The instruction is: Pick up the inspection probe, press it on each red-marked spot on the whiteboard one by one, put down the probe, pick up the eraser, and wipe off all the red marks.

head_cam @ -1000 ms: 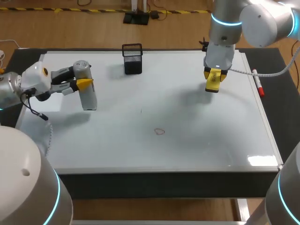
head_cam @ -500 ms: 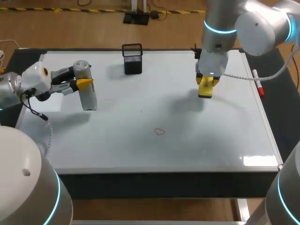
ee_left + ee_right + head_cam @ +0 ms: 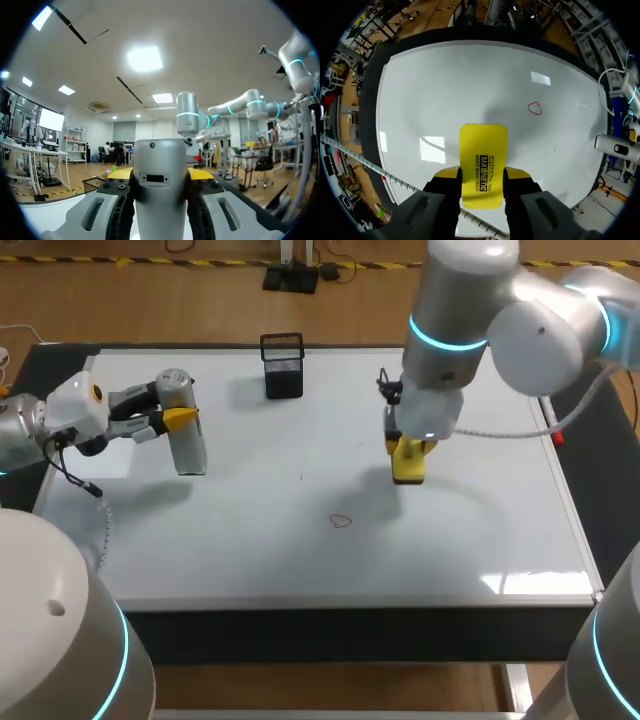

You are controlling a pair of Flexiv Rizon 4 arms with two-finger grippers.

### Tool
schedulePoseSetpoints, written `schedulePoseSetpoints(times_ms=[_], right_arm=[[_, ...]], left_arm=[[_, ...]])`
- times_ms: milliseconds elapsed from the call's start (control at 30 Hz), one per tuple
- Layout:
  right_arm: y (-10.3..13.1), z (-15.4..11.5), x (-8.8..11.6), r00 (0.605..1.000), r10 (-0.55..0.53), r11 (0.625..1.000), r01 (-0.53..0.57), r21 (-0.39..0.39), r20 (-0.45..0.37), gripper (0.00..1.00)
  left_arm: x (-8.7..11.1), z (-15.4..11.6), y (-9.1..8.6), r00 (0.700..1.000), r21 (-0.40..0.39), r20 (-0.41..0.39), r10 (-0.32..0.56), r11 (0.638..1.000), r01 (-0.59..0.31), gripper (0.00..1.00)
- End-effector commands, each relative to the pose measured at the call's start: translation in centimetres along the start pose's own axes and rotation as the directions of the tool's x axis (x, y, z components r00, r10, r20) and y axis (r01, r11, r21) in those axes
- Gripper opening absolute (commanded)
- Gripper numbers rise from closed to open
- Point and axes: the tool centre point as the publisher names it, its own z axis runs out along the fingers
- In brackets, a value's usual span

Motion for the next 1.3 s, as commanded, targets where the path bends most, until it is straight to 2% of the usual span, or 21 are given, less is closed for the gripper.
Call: schedulePoseSetpoints(times_ms=[33, 200, 433, 867, 1067, 1300], right_arm=[[1.3, 0.5, -1.8, 1.000, -0.003, 1.000, 0.003, 0.028, -0.017, 0.00], [3.0, 1.3, -4.3, 0.999, -0.018, 0.999, 0.019, 0.029, -0.028, 0.00], [4.1, 2.8, -7.5, 1.000, -0.019, 0.999, 0.018, -0.029, -0.017, 0.00], [6.2, 4.3, -12.9, 0.998, -0.068, 0.997, 0.067, -0.030, -0.011, 0.00], [6.9, 4.7, -14.3, 0.997, -0.076, 0.997, 0.075, -0.027, -0.010, 0.00], [7.4, 5.8, -14.5, 0.996, -0.084, 0.996, 0.084, -0.043, -0.004, 0.00]], left_arm=[[0.1, 0.0, -0.1, 1.000, 0.000, 0.002, 0.000, 1.000, 0.000, 0.00], [0.1, 0.0, -0.1, 1.000, 0.000, 0.002, 0.000, 1.000, 0.000, 0.00], [0.1, 0.0, -0.1, 1.000, 0.000, 0.002, 0.000, 1.000, 0.000, 0.00], [0.1, 0.0, -0.1, 1.000, 0.000, 0.002, 0.000, 1.000, 0.000, 0.00], [0.1, 0.0, -0.1, 1.000, 0.000, 0.002, 0.000, 1.000, 0.000, 0.00], [0.1, 0.0, -0.1, 1.000, 0.000, 0.002, 0.000, 1.000, 0.000, 0.00]])
